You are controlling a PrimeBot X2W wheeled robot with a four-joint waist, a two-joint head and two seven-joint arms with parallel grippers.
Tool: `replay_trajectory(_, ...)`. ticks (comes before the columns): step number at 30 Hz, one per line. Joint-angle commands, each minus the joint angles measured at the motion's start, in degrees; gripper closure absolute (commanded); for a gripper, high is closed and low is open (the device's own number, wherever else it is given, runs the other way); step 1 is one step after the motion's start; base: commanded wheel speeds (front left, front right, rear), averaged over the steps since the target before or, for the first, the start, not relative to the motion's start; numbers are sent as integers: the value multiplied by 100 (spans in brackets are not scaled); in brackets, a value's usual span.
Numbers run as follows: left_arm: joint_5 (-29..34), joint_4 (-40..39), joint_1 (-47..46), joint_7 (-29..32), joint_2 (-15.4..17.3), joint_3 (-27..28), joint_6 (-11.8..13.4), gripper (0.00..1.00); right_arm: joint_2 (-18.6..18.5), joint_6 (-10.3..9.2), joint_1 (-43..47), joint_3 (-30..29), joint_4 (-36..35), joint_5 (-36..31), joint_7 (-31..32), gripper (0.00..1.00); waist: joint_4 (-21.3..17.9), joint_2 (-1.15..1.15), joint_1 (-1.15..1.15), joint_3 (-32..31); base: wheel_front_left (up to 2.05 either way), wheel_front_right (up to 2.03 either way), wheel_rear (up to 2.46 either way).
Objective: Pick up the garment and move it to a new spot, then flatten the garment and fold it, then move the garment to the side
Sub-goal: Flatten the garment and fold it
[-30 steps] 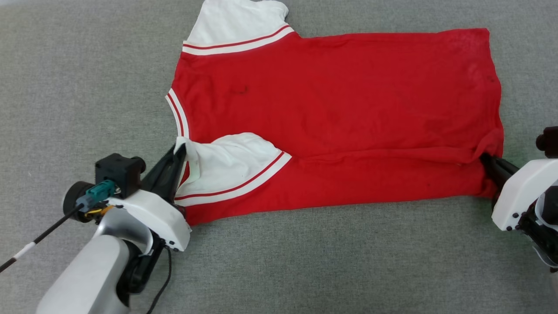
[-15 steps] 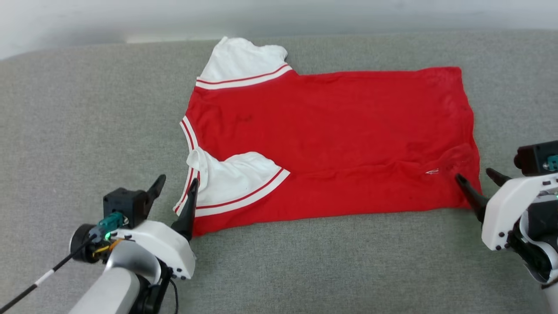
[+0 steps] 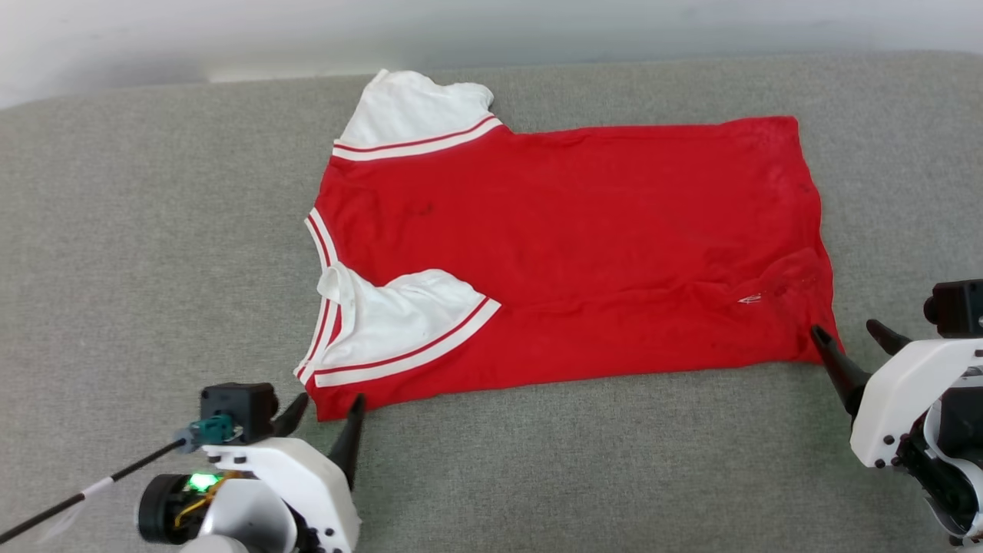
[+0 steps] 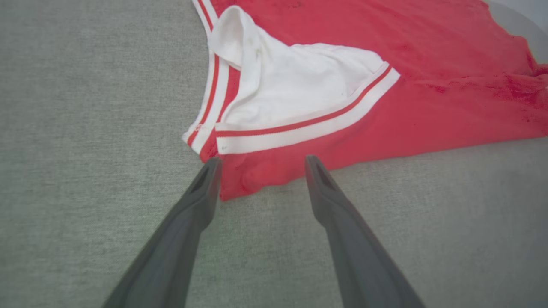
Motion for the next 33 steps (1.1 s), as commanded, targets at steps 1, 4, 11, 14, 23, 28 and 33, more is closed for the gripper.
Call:
replay_trajectory(1, 56, 29, -26, 58, 76, 63, 99, 0, 48, -2, 56, -30, -92, -7, 30, 0, -34, 0, 0, 96, 0, 0, 0)
replay_trajectory(4, 89, 112, -137, 141, 98, 134, 265, 0, 95, -2, 64, -83, -256, -26, 31, 0, -72, 0, 0, 234, 0, 0, 0)
replay_trajectory(11, 114, 431, -203, 351, 199, 62, 287, 0, 118, -2, 0, -102, -420, -11, 56, 0, -180, 0, 0, 492, 0, 0, 0)
replay_trajectory(14, 161, 643, -233, 386, 204, 2, 299, 0, 107, -2, -37, -124, -464, -23, 46, 0, -200, 0, 0, 594, 0, 0, 0)
replay_trajectory(23, -40, 1088, -98, 551, -48, -450, -177, 100, -71, -2, 29, -146, -513, -173, 211, 0, -155, 0, 0, 514, 0, 0, 0)
replay_trajectory(28, -80, 843, -107, 112, -77, -267, -319, 100, -204, -2, -21, -132, -412, -248, 492, 0, -66, 0, 0, 351, 0, 0, 0)
replay_trajectory(33, -32, 299, -135, -292, -86, -132, -362, 100, -363, -3, -183, 1, -173, -449, 721, 0, 86, 0, 0, 327, 0, 0, 0)
